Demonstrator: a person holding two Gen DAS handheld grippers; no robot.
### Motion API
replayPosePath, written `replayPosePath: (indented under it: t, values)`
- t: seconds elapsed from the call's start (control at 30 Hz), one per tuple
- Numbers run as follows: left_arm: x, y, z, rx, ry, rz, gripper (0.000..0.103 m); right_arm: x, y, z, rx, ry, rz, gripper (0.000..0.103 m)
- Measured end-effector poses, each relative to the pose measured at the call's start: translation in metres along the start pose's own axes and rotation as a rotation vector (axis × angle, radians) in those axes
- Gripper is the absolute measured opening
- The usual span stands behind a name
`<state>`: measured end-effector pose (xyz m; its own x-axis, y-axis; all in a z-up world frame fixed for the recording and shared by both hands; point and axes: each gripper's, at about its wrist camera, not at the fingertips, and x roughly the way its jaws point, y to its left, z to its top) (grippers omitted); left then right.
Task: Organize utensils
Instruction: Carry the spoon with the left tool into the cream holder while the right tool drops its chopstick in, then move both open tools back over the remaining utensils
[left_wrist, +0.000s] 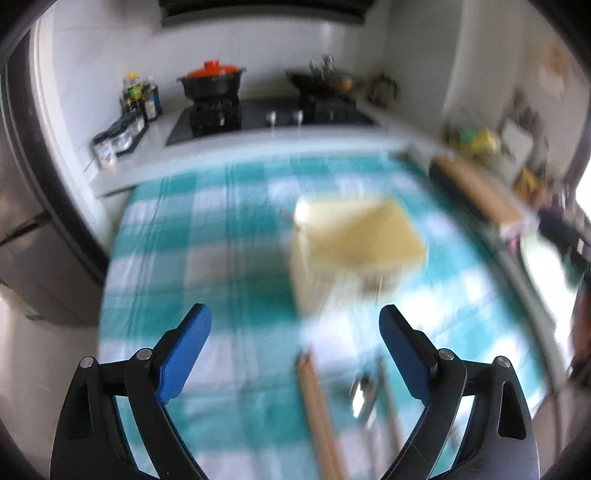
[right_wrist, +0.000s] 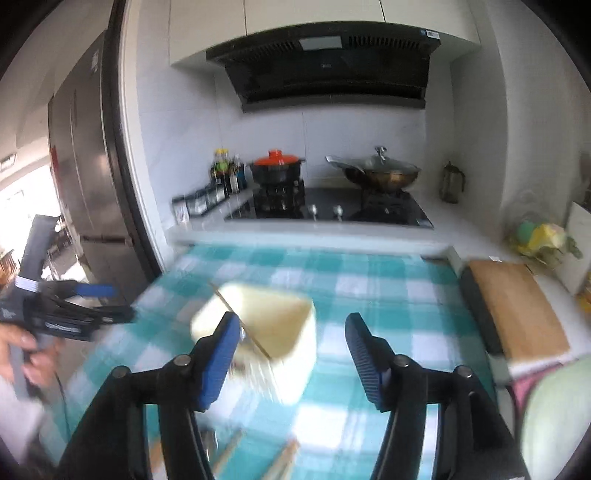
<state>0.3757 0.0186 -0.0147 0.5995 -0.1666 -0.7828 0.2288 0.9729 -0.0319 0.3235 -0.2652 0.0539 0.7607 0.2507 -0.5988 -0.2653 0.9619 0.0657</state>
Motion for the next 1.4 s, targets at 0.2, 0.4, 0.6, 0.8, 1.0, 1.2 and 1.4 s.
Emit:
replayPosePath:
  t: [0.2,0.4,0.6,0.8,1.0,1.2,1.4]
  values:
    - [0.004,0.005,-0.142,-0.041,0.091,0.045,0.094,-0.041,-0.003,-0.117,-0.011,0.101,-0.071,0.061]
    - [0.017,0.003,-0.212,-0.222,0.087,0.058,0.094,-0.051,0.013,-0.227,0.113,0.139,-0.166,0.061]
    - [0.033,-0.009,-0.204,-0.163,0.071,0.066,0.094,-0.039,0.024,-0.249,0.111,0.149,-0.156,0.061]
    - [0.057,-0.011,-0.192,-0.159,0.064,0.109,0.094,-0.035,0.029,-0.252,0.14,0.126,-0.128,0.061]
    - [0.083,-0.018,-0.184,-0.128,0.097,0.146,0.094,-0.033,0.032,-0.256,0.148,0.127,-0.106,0.061]
    - [0.091,-0.014,-0.182,-0.146,0.104,0.149,0.095,-0.034,0.031,-0.257,0.159,0.13,-0.097,0.061]
    - [0.093,-0.007,-0.182,-0.173,0.109,0.13,0.096,-0.028,0.033,-0.256,0.158,0.147,-0.089,0.061]
